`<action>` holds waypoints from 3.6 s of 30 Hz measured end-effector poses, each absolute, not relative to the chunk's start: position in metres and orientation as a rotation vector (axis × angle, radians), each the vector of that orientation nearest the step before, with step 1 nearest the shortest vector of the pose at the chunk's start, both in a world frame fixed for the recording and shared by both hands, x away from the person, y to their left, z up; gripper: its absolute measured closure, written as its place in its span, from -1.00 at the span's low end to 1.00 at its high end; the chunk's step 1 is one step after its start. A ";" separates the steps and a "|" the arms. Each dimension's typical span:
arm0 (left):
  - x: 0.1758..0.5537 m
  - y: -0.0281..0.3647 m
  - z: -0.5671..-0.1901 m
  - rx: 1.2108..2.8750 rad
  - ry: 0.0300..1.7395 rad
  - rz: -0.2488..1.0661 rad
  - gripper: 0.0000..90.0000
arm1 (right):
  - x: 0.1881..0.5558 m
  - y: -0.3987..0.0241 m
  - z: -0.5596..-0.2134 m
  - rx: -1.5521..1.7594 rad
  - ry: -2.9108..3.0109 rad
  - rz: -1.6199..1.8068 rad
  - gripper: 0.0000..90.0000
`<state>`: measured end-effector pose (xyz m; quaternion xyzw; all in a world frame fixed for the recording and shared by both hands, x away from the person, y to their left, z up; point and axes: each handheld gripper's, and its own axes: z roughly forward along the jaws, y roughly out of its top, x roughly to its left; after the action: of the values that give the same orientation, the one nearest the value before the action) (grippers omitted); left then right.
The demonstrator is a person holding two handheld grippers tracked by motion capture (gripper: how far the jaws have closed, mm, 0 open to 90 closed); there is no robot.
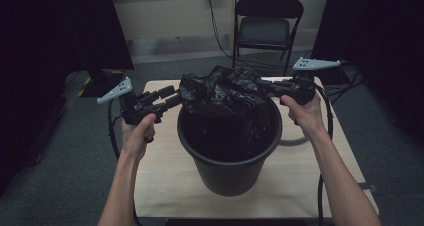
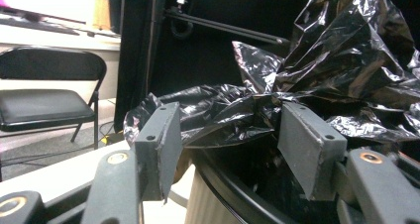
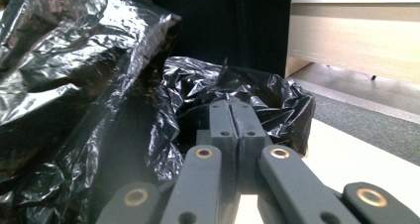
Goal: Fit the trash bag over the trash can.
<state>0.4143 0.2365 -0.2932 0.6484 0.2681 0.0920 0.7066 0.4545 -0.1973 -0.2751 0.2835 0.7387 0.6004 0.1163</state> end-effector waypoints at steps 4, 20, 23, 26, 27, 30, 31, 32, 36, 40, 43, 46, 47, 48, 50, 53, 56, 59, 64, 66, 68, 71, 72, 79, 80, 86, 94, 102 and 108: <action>0.419 0.230 -0.294 1.486 0.578 0.179 -0.14 | 0.455 -0.189 -0.270 0.809 2.167 1.751 1.00; 0.377 0.252 -0.307 1.547 0.506 0.264 1.00 | 0.444 -0.207 -0.277 0.843 2.121 1.708 1.00; 0.363 0.256 -0.316 1.574 0.505 0.284 1.00 | 0.439 -0.215 -0.284 0.866 2.100 1.700 1.00; 0.350 0.259 -0.323 1.583 0.493 0.298 1.00 | 0.434 -0.223 -0.293 0.889 2.082 1.709 1.00; 0.347 0.259 -0.324 1.584 0.493 0.292 1.00 | 0.433 -0.224 -0.296 0.893 2.088 1.709 1.00; 0.342 0.257 -0.332 1.619 0.506 0.296 1.00 | 0.433 -0.226 -0.304 0.926 2.095 1.654 1.00; 0.340 0.257 -0.335 1.624 0.506 0.285 1.00 | 0.434 -0.227 -0.307 0.935 2.106 1.663 1.00; 0.339 0.257 -0.338 1.629 0.507 0.282 1.00 | 0.434 -0.226 -0.311 0.936 2.118 1.676 1.00; 0.337 0.256 -0.344 1.653 0.491 0.260 1.00 | 0.435 -0.217 -0.326 0.920 2.173 1.691 1.00; 0.337 0.255 -0.348 1.674 0.494 0.258 1.00 | 0.437 -0.214 -0.337 0.937 2.194 1.699 1.00; 0.338 0.257 -0.348 1.661 0.500 0.249 1.00 | 0.439 -0.214 -0.341 0.948 2.199 1.675 1.00; 0.338 0.262 -0.344 1.638 0.517 0.258 0.82 | 0.440 -0.217 -0.337 0.966 2.169 1.639 0.81; 0.338 0.264 -0.342 1.630 0.518 0.259 0.65 | 0.441 -0.218 -0.335 0.969 2.157 1.644 0.72; 0.338 0.266 -0.341 1.619 0.516 0.258 0.61 | 0.442 -0.220 -0.332 0.973 2.143 1.647 0.64; 0.338 0.269 -0.337 1.607 0.519 0.259 0.48 | 0.443 -0.224 -0.327 0.989 2.104 1.655 0.61; 0.339 0.272 -0.335 1.581 0.523 0.265 0.32 | 0.445 -0.228 -0.321 0.999 2.071 1.673 0.52; 0.338 0.274 -0.335 1.580 0.526 0.253 0.20 | 0.446 -0.231 -0.315 0.999 2.039 1.692 0.45; 0.338 0.278 -0.336 1.576 0.535 0.254 0.17 | 0.448 -0.232 -0.312 1.008 2.026 1.696 0.42; 0.337 0.289 -0.337 1.550 0.561 0.254 0.11 | 0.451 -0.232 -0.309 1.010 2.014 1.697 0.41; 0.337 0.291 -0.338 1.556 0.570 0.259 0.05 | 0.452 -0.231 -0.308 1.009 2.016 1.694 0.41; 0.335 0.294 -0.340 1.566 0.580 0.267 0.00 | 0.453 -0.229 -0.307 1.010 2.016 1.689 0.42; 0.335 0.300 -0.342 1.552 0.594 0.266 -0.02 | 0.456 -0.229 -0.307 1.016 2.003 1.686 0.42; 0.335 0.302 -0.342 1.547 0.594 0.265 0.01 | 0.457 -0.229 -0.306 1.018 2.005 1.683 0.42; 0.353 0.313 -0.334 1.450 0.646 0.291 0.47 | 0.463 -0.226 -0.295 1.017 1.988 1.686 0.39; 0.360 0.312 -0.332 1.435 0.657 0.287 0.47 | 0.465 -0.224 -0.293 1.012 1.994 1.689 0.39; 0.406 0.278 -0.324 1.466 0.677 0.201 0.15 | 0.472 -0.205 -0.286 0.985 2.019 1.677 0.42; 0.430 0.237 -0.317 1.476 0.580 0.091 0.02 | 0.473 -0.201 -0.276 0.969 2.012 1.684 0.42; 0.429 0.226 -0.314 1.516 0.534 0.057 0.05 | 0.469 -0.203 -0.272 0.954 2.005 1.682 0.37; 0.422 0.231 -0.311 1.537 0.548 0.130 0.57 | 0.466 -0.201 -0.269 0.936 2.005 1.679 0.35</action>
<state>0.4221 0.2312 -0.3111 0.6856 0.2443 0.0579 0.6833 0.4660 -0.2013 -0.2686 0.3315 0.7099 0.5946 0.1806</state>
